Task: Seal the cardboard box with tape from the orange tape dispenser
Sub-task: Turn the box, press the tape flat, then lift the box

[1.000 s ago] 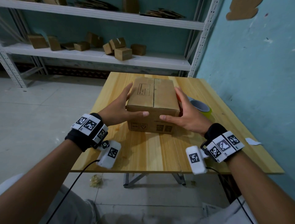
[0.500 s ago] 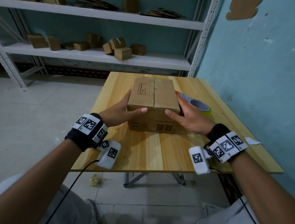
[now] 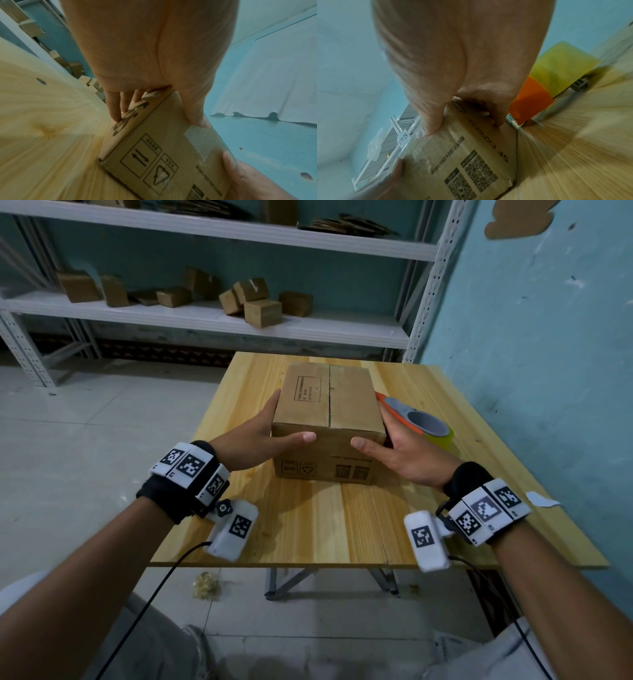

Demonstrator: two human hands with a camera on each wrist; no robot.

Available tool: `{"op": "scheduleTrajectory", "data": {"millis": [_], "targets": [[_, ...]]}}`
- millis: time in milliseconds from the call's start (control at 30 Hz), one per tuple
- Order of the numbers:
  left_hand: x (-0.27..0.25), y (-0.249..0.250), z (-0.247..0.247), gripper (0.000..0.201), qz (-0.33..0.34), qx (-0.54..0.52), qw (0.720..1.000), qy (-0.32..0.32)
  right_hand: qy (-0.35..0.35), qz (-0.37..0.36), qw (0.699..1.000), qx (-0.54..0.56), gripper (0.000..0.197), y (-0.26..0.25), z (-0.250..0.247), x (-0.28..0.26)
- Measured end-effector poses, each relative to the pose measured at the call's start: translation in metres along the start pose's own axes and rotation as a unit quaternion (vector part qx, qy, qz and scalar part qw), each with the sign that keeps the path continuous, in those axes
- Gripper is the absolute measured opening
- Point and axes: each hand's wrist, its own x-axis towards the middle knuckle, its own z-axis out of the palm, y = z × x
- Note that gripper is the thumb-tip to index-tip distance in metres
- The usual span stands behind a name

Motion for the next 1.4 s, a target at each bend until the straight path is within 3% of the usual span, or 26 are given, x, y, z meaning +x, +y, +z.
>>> {"op": "scheduleTrajectory", "data": {"millis": [600,800,900,1033,1133,1233,1400], "targets": [[-0.002,0.001,-0.001,0.086,-0.015,0.009,1.0,-0.002,-0.001,0.011,1.0,-0.001,0.085,-0.005,0.001,-0.001],[-0.003,0.003,-0.002,0.097,-0.02,0.019,1.0,-0.005,-0.002,0.012,1.0,-0.02,0.09,-0.006,0.002,-0.003],[-0.003,0.007,-0.001,0.102,-0.03,0.017,0.999,0.018,0.012,0.02,1.0,0.013,0.091,-0.009,0.001,-0.003],[-0.003,0.018,0.007,0.088,-0.068,-0.007,0.995,0.077,0.051,0.071,0.993,0.085,0.084,-0.021,0.004,0.0],[0.0,0.024,0.014,0.082,-0.085,-0.016,0.991,0.105,0.09,0.094,0.99,0.061,0.077,-0.026,0.012,0.004],[0.003,0.025,0.02,0.079,-0.091,0.006,0.986,0.141,0.132,0.081,0.987,0.032,0.058,-0.025,0.022,0.01],[0.004,0.023,0.025,0.082,-0.082,0.023,0.981,0.176,0.168,0.067,0.983,0.024,0.066,-0.024,0.03,0.014]]}}
